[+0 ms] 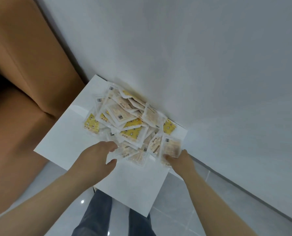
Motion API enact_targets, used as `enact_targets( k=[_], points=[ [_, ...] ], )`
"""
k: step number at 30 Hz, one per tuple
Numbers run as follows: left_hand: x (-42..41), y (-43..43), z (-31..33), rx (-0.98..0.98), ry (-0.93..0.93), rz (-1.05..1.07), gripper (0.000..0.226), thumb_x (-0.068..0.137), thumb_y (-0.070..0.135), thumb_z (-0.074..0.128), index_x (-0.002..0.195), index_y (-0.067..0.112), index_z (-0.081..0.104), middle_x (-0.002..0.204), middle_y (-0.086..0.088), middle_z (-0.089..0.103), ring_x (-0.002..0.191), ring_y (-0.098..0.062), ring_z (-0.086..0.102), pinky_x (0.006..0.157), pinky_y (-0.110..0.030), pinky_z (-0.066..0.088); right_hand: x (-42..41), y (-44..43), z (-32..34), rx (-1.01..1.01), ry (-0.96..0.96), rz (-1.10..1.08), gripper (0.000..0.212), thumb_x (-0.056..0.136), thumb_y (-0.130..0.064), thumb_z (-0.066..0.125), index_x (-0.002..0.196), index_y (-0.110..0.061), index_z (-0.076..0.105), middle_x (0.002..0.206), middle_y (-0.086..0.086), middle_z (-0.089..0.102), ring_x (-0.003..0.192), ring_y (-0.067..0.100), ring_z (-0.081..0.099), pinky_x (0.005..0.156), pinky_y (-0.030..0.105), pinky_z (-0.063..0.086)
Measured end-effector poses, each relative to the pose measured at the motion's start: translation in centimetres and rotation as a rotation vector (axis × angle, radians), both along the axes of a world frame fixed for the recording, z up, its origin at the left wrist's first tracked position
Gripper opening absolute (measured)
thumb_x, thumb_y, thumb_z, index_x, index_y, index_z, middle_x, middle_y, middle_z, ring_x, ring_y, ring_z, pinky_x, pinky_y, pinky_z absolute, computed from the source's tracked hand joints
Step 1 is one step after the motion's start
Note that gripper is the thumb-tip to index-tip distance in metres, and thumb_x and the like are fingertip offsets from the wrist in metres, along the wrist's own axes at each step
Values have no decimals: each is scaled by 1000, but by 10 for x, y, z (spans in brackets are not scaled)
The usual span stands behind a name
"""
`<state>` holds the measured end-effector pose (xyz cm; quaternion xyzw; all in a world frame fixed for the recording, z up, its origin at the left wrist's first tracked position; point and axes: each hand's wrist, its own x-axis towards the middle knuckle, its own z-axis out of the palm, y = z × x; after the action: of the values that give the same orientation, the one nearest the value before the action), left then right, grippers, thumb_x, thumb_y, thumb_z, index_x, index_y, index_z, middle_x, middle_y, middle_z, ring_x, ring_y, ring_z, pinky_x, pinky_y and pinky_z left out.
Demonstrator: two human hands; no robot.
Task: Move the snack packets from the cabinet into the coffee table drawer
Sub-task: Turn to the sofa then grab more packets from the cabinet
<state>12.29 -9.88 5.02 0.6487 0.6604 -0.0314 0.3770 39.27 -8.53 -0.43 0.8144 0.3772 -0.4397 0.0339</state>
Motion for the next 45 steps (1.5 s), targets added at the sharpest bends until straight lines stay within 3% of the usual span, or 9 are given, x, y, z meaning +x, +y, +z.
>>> enact_targets(
  k=[9, 13, 16, 19, 25, 28, 32, 38, 45],
  points=[
    [1, 4, -22, -7, 5, -2, 43, 88, 33, 61, 130, 27, 50, 123, 11, 57, 108, -6, 55, 83, -15, 38, -30, -12, -37, 197, -282, 81, 83, 69, -47, 78, 131, -10, 36, 119, 7, 46, 111, 27, 50, 90, 43, 47],
    [-1, 8, -23, 2, 11, -11, 44, 88, 34, 62, 130, 28, 51, 125, 11, 58, 109, -6, 56, 86, -15, 39, -31, -5, -45, 289, -227, 204, 81, 63, -45, 83, 124, -10, 42, 123, 7, 41, 116, 26, 41, 95, 37, 41],
    [-1, 12, -24, 10, 6, -11, 43, 88, 32, 62, 129, 27, 51, 124, 11, 58, 109, -7, 56, 84, -15, 39, -27, 4, -50, 296, -224, 267, 102, 58, -46, 85, 137, -9, 32, 140, 9, 29, 131, 28, 28, 105, 42, 34],
    [0, 14, -25, 19, 3, -13, 42, 88, 32, 62, 129, 27, 52, 124, 11, 59, 108, -7, 57, 85, -14, 40, -27, 15, -49, 259, -269, 266, 96, 55, -48, 86, 129, -12, 38, 120, 5, 43, 112, 26, 45, 93, 39, 43],
    [3, 16, -25, 16, -13, -7, 41, 87, 31, 63, 126, 27, 53, 122, 10, 60, 106, -8, 58, 84, -16, 41, -30, 18, -45, 51, -220, 75, 65, 62, -44, 83, 108, -10, 51, 108, 5, 48, 108, 25, 50, 83, 36, 47],
    [3, 18, -24, 24, -20, -4, 39, 87, 31, 64, 124, 26, 55, 121, 10, 60, 106, -8, 59, 84, -16, 42, -27, 20, -41, 66, -12, -301, 59, 67, -36, 83, 109, -8, 54, 96, -1, 59, 88, 21, 58, 65, 28, 43],
    [3, 20, -22, 27, -25, 1, 39, 87, 30, 64, 125, 25, 55, 121, 9, 60, 106, -8, 58, 84, -17, 42, -26, 30, -32, 155, 259, -901, 41, 70, -24, 83, 95, -16, 52, 79, -8, 55, 73, 13, 53, 80, 32, 48],
    [3, 21, -21, 34, -20, 5, 38, 86, 30, 65, 123, 24, 56, 121, 9, 61, 105, -8, 58, 83, -17, 43, -45, 49, -34, 257, 118, -838, 63, 71, -25, 82, 119, -3, 48, 113, 8, 60, 99, 26, 58, 77, 29, 44],
    [3, 20, -21, 24, -23, 1, 39, 87, 31, 64, 124, 25, 55, 122, 9, 60, 107, -8, 58, 83, -17, 43, -45, 59, -32, 173, 237, -915, 51, 67, -19, 83, 102, -3, 50, 96, 5, 61, 85, 24, 60, 67, 30, 44]
  ],
)
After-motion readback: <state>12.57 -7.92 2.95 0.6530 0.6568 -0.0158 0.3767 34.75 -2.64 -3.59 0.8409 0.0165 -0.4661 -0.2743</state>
